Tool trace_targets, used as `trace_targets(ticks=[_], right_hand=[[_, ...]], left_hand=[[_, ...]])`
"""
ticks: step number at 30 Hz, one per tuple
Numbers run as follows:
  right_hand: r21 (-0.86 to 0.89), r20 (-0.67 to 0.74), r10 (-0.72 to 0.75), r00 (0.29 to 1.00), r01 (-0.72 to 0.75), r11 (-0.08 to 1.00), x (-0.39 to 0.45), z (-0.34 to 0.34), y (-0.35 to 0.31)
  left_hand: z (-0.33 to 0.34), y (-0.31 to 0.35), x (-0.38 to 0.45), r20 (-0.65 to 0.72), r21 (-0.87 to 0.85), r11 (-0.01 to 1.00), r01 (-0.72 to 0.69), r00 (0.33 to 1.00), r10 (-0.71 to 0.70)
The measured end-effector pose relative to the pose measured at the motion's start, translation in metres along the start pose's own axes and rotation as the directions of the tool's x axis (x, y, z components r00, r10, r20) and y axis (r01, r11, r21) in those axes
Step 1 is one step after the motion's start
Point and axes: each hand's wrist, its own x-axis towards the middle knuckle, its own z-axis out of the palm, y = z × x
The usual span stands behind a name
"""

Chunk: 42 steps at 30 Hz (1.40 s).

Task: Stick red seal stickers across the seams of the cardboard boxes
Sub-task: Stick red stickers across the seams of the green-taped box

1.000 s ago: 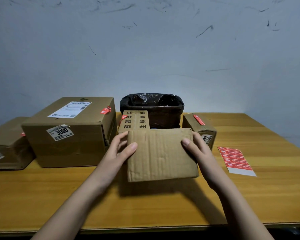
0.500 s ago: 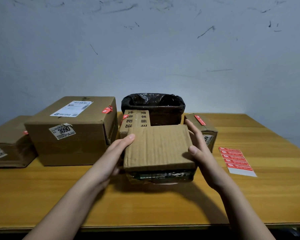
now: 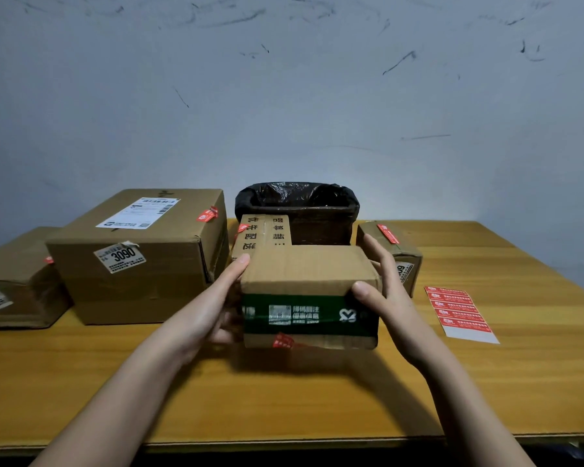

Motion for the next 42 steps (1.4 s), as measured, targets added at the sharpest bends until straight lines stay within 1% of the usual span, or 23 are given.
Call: trace_targets(ticks=[2,3,4,6,7,8,9,10,11,12,13,15,17,19,21,24,28,30,32,38,40,41,42], right_hand=[[0.068,-0.021,0.064,0.998,-0.063,0.996,0.003,-0.001,0.002],[0.108,-0.029,0.11,0.993,-0.106,0.988,0.005,-0.002,0.004],[0.146,-0.034,0.153,0.988,-0.147,0.978,0.006,-0.002,0.003],[0.167,-0.023,0.216,0.976,-0.209,0.964,0.008,-0.003,0.002],[0.157,-0.009,0.229,0.973,-0.225,0.962,0.009,-0.003,0.0],[0.155,-0.002,0.236,0.972,-0.233,0.96,0.008,-0.003,-0.005],[0.173,0.006,0.241,0.97,-0.238,0.956,0.007,-0.002,-0.008],[0.198,0.019,0.247,0.969,-0.246,0.949,0.007,-0.002,-0.01],[0.215,0.019,0.261,0.965,-0.259,0.942,0.008,-0.002,-0.01],[0.224,0.025,0.28,0.96,-0.278,0.934,0.008,-0.003,-0.009],[0.232,0.029,0.301,0.953,-0.299,0.925,0.009,-0.003,-0.007],[0.252,0.043,0.344,0.938,-0.343,0.905,0.011,-0.001,-0.007],[0.253,0.049,0.383,0.923,-0.382,0.889,0.012,-0.001,-0.006],[0.253,0.067,0.395,0.916,-0.399,0.881,0.012,-0.001,-0.006],[0.233,0.061,0.427,0.902,-0.429,0.873,0.012,-0.002,-0.006],[0.183,0.084,0.461,0.884,-0.468,0.865,0.01,-0.005,-0.007],[0.103,0.065,0.46,0.885,-0.465,0.879,0.008,-0.006,-0.009],[0.094,0.033,0.452,0.892,-0.453,0.887,0.008,-0.005,-0.01],[0.076,0.017,0.445,0.895,-0.445,0.892,0.008,-0.005,-0.011],[0.033,-0.009,0.426,0.905,-0.425,0.904,0.008,0.0,-0.018],[0.001,-0.11,0.37,0.922,-0.372,0.928,0.009,0.003,-0.013],[-0.056,-0.18,0.286,0.941,-0.3,0.952,0.009,0.003,-0.008],[-0.122,-0.243,0.169,0.955,-0.203,0.972,0.009,0.005,-0.004]], left_hand=[[-0.021,-0.014,0.012,0.012,0.066,0.994,-0.09,0.996,0.09],[-0.027,-0.019,0.017,0.019,0.135,0.985,-0.105,0.994,0.104],[-0.025,-0.021,0.012,-0.03,0.218,0.967,-0.132,0.989,0.142],[-0.002,-0.007,0.007,-0.174,0.395,0.911,-0.118,0.964,0.201],[0.004,-0.01,-0.003,-0.207,0.432,0.884,-0.18,0.934,0.292],[0.006,-0.01,-0.01,-0.209,0.401,0.871,-0.283,0.898,0.388],[0.004,-0.008,-0.009,-0.185,0.376,0.834,-0.404,0.849,0.494],[0.004,-0.005,-0.012,-0.147,0.36,0.803,-0.475,0.821,0.551],[0.001,-0.003,-0.01,-0.085,0.37,0.777,-0.509,0.814,0.574],[0.0,-0.001,-0.011,-0.018,0.424,0.732,-0.533,0.803,0.596],[0.0,0.0,-0.012,0.068,0.471,0.661,-0.584,0.771,0.633],[0.002,0.001,-0.015,0.187,0.58,0.539,-0.611,0.744,0.642],[0.004,0.005,-0.014,0.214,0.654,0.506,-0.562,0.779,0.589],[0.006,0.007,-0.013,0.229,0.663,0.492,-0.564,0.779,0.584],[0.005,0.008,-0.01,0.225,0.628,0.514,-0.585,0.768,0.599],[0.003,0.008,-0.006,0.188,0.562,0.586,-0.584,0.78,0.597],[0.005,0.004,-0.001,0.087,0.466,0.67,-0.577,0.784,0.615],[0.007,0.001,0.001,0.015,0.366,0.755,-0.544,0.814,0.58],[0.008,-0.003,0.003,-0.039,0.277,0.813,-0.512,0.84,0.542],[0.017,-0.008,0.008,-0.193,0.095,0.899,-0.427,0.878,0.437],[0.018,-0.01,0.009,-0.216,0.055,0.913,-0.404,0.888,0.406],[0.019,-0.011,0.009,-0.221,0.04,0.919,-0.392,0.893,0.391],[0.019,-0.012,0.009,-0.225,0.028,0.924,-0.381,0.899,0.377]])
